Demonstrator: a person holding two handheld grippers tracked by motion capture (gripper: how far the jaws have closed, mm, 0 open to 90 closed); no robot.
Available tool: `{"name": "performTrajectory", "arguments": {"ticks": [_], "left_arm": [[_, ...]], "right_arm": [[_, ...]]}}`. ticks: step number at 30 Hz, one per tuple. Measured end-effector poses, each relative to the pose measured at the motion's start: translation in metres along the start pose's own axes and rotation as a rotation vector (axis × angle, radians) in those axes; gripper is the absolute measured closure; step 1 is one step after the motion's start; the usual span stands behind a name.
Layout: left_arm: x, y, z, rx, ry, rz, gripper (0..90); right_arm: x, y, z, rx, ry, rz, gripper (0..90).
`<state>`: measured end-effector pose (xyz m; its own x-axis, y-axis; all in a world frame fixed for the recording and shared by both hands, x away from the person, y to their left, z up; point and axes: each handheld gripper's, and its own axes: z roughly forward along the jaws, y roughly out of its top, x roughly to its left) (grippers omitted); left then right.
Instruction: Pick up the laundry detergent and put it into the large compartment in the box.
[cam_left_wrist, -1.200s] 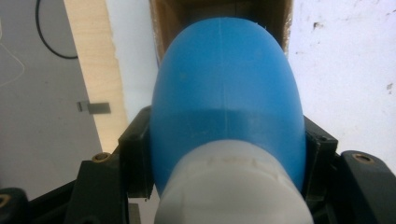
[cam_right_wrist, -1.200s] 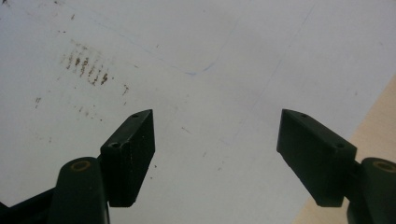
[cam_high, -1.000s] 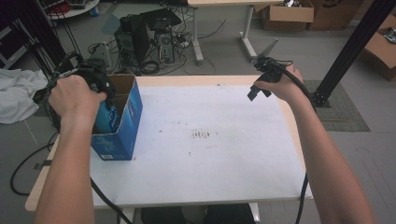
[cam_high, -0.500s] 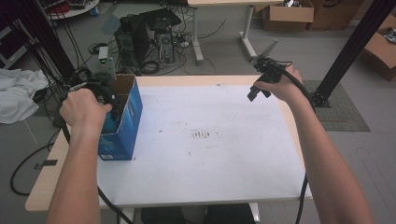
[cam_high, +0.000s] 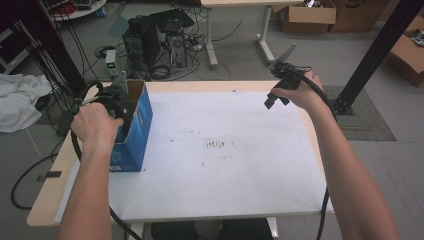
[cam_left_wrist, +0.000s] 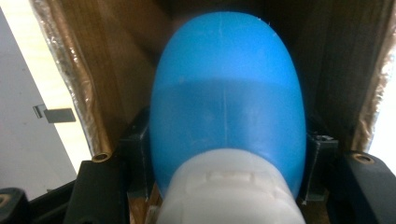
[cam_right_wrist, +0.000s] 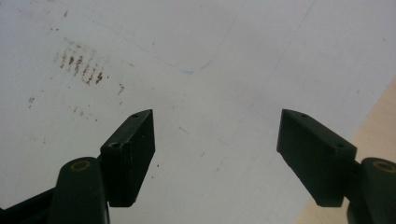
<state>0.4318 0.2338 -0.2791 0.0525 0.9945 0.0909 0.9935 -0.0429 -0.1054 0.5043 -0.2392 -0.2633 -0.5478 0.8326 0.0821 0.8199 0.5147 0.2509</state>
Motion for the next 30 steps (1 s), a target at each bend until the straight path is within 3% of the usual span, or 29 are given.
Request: {"name": "performTrajectory", "arguments": {"ticks": [30], "left_arm": [[0.0037, -0.0028, 0.0017, -0.013, -0.01, -0.01, 37.4]], "right_arm": [[0.0004, -0.0031, 0.0004, 0.001, 0.001, 0.005, 28.0]]}}
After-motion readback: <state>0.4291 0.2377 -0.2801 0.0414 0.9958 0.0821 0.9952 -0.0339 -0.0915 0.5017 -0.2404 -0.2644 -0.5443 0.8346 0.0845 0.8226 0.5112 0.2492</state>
